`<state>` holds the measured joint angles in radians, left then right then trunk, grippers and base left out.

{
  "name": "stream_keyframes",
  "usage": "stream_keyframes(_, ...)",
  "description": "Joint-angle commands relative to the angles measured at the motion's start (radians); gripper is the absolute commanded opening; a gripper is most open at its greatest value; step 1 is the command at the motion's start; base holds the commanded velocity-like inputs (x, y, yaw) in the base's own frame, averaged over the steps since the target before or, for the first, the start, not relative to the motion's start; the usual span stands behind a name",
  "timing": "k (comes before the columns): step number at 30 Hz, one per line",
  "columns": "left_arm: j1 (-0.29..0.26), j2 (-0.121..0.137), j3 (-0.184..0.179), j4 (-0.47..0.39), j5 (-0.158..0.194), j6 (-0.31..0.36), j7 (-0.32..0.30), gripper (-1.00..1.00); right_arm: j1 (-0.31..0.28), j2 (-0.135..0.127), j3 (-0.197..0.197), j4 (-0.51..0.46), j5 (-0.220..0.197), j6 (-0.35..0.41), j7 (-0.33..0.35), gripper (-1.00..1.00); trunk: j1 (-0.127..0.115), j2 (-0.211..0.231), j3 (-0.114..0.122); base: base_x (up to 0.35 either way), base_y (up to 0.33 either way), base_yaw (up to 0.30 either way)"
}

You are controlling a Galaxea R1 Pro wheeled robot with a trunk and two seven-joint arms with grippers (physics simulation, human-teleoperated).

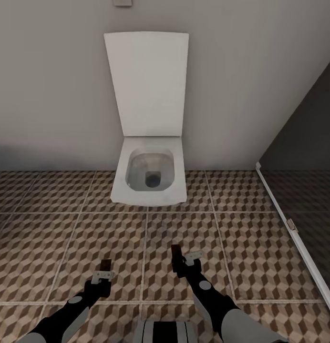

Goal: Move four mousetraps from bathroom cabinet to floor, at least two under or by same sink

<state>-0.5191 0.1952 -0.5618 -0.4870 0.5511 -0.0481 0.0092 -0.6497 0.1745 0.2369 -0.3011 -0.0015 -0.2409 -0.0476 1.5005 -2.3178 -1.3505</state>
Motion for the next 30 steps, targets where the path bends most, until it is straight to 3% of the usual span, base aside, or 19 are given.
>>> stream_keyframes(1, -0.001, 0.001, -0.008, 0.0, 0.01, -0.006, -0.001, -1.0, -0.001, 0.0, 0.004, 0.001, -0.002, -0.004, -0.006, -1.0, 0.0, 0.0, -0.001, 0.0, 0.0, 0.0)
stream_keyframes(24, -0.001, 0.003, -0.007, 0.007, 0.01, 0.002, 0.001, -1.0, -0.001, 0.0, 0.002, -0.033, -0.002, 0.006, -0.03, -1.0, 0.0, 0.0, -0.001, 0.0, 0.0, 0.0)
stream_keyframes(30, -0.001, 0.002, 0.005, 0.007, 0.011, 0.091, 0.003, -1.0, -0.002, -0.001, 0.004, -0.051, 0.002, 0.003, -0.026, -1.0, 0.0, 0.0, -0.001, 0.0, 0.0, 0.0)
